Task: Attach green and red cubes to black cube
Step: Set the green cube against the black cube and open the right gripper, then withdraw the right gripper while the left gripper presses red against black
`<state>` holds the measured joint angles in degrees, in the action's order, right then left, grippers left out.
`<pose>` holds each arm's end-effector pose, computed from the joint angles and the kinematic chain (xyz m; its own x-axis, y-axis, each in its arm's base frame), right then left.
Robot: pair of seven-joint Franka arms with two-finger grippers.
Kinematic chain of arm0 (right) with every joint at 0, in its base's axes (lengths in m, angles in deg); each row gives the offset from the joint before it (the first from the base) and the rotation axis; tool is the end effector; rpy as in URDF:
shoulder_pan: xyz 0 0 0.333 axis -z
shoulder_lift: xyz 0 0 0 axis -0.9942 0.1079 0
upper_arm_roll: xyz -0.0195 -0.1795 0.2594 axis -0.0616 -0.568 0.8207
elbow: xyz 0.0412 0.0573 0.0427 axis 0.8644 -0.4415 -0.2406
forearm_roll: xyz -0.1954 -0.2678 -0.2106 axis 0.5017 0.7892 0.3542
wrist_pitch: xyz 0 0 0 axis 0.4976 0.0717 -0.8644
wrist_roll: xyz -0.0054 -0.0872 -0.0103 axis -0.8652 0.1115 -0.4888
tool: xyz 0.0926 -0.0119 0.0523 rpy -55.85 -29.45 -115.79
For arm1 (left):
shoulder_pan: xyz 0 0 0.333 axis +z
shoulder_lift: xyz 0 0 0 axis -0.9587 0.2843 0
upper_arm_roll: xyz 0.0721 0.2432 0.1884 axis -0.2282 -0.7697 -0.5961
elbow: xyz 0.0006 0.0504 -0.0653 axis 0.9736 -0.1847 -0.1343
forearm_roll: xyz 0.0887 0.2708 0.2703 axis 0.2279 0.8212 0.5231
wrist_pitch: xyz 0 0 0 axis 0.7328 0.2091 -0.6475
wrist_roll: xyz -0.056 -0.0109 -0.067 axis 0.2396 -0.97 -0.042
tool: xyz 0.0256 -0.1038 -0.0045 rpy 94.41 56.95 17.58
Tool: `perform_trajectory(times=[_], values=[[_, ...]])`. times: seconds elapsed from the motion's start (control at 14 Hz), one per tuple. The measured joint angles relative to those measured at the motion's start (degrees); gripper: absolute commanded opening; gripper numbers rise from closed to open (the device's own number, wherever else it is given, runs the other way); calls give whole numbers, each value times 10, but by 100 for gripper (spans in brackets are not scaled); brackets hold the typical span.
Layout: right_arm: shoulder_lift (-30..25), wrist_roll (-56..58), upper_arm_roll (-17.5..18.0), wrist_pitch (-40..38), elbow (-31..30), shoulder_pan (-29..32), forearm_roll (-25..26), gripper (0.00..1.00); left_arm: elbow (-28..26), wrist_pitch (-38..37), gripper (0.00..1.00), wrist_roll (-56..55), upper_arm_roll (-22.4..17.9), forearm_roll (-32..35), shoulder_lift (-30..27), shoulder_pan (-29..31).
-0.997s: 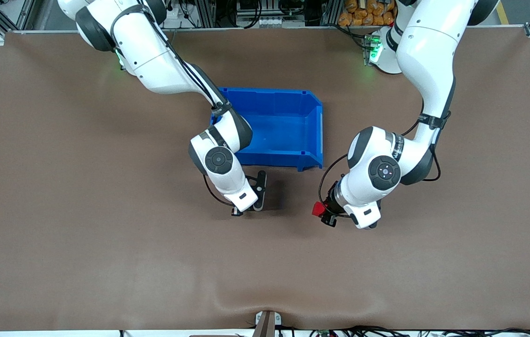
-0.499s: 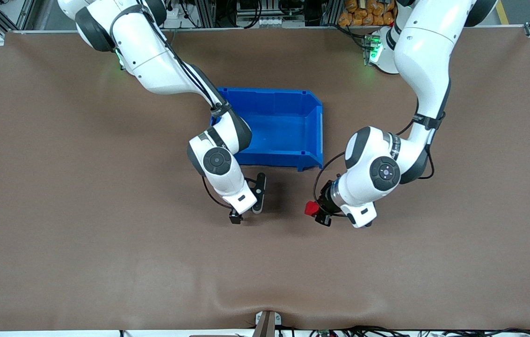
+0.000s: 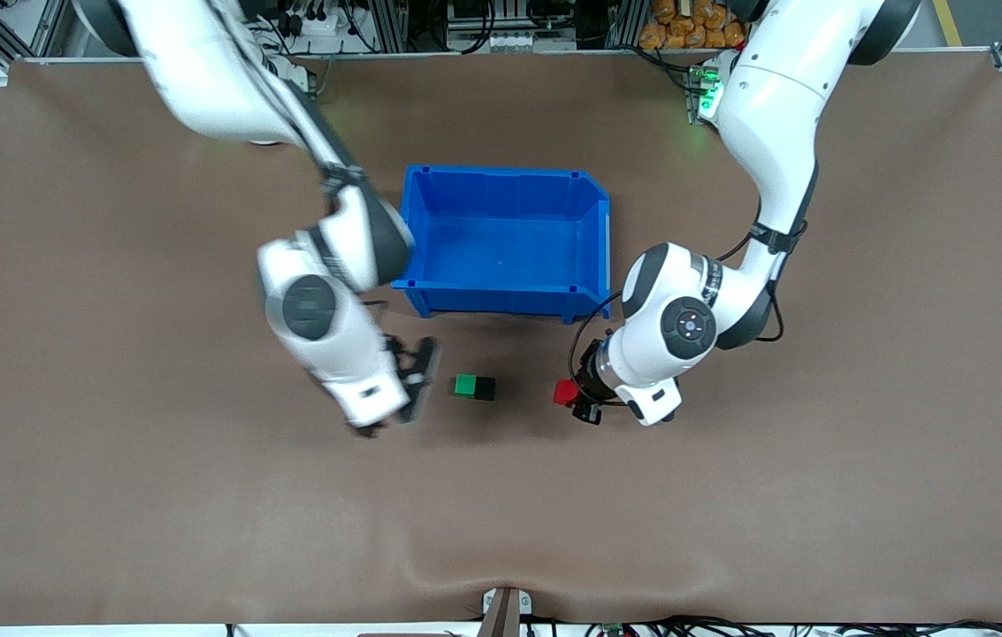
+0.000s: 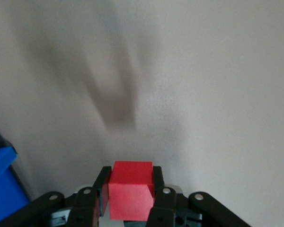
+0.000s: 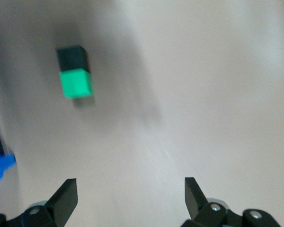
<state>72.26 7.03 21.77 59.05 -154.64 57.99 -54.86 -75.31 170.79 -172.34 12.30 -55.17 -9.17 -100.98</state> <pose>0.6784 0.2957 0.3616 0.3144 0.9476 0.0575 0.9461 -0.3177 0.0633 0.6415 -0.3717 0.2553 0.1942 0.9483 -0.2509 0.9809 -0.1897 0.0423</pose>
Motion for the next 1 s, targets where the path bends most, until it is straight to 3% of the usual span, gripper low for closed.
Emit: perform_trajectory(times=[0.21,0.5,0.78,1.0], values=[[-43,1,-1,-26,-2,99,0,100,30,11,0,-54,-1,0,28,-16],[-57,2,1,-63,-2,202,-1,100,46,20,0,-95,-2,0,51,-24],[-90,-13,1,-99,-11,249,-2,100,73,22,0,-141,-12,0,77,-45],[-129,-86,3,-106,-45,253,-2,100,85,23,0,-149,-20,0,92,-67]])
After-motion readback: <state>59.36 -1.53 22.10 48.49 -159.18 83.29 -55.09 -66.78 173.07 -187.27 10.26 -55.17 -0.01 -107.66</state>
